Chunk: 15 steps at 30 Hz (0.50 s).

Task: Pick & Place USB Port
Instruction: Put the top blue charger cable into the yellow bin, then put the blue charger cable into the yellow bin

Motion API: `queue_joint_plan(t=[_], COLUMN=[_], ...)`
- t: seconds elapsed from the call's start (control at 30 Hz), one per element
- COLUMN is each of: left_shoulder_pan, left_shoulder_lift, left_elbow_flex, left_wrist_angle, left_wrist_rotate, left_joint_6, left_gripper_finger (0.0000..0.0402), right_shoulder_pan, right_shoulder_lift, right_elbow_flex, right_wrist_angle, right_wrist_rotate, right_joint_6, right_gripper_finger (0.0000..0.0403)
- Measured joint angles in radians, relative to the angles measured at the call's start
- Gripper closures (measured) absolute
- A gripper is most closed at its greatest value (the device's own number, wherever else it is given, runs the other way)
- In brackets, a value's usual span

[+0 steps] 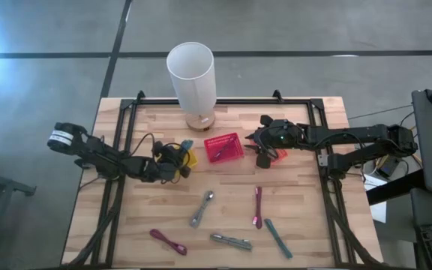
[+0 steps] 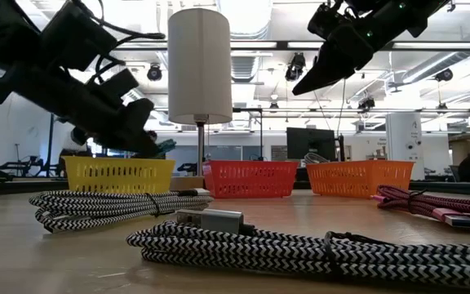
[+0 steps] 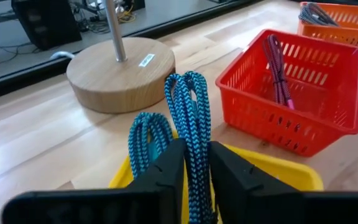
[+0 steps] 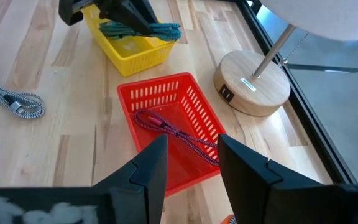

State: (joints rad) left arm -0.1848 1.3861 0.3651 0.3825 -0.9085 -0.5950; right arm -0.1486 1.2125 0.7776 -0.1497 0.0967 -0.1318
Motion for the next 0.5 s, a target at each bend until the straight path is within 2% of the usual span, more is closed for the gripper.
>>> queue_joint_plan(t=[0.27, 0.5], left_shoulder_pan=[0.000, 0.000], left_shoulder_lift=[-0.011, -0.053], left_elbow_flex=[0.040, 0.109], left_wrist_angle=[-0.002, -0.001], left_wrist_rotate=[0.000, 0.003], left_joint_6=[0.045, 0.198], left_gripper_finger=[0.0280, 0.0278], right_shoulder_pan=[0.000, 0.000], right_shoulder_lift=[0.000, -0.001], right_elbow_flex=[0.000, 0.000], right_wrist_angle=[-0.003, -0.028], right_wrist_rotate=[0.000, 0.000], right_joint_6=[0.001, 0.075], right_gripper_finger=[0.0268, 0.0268])
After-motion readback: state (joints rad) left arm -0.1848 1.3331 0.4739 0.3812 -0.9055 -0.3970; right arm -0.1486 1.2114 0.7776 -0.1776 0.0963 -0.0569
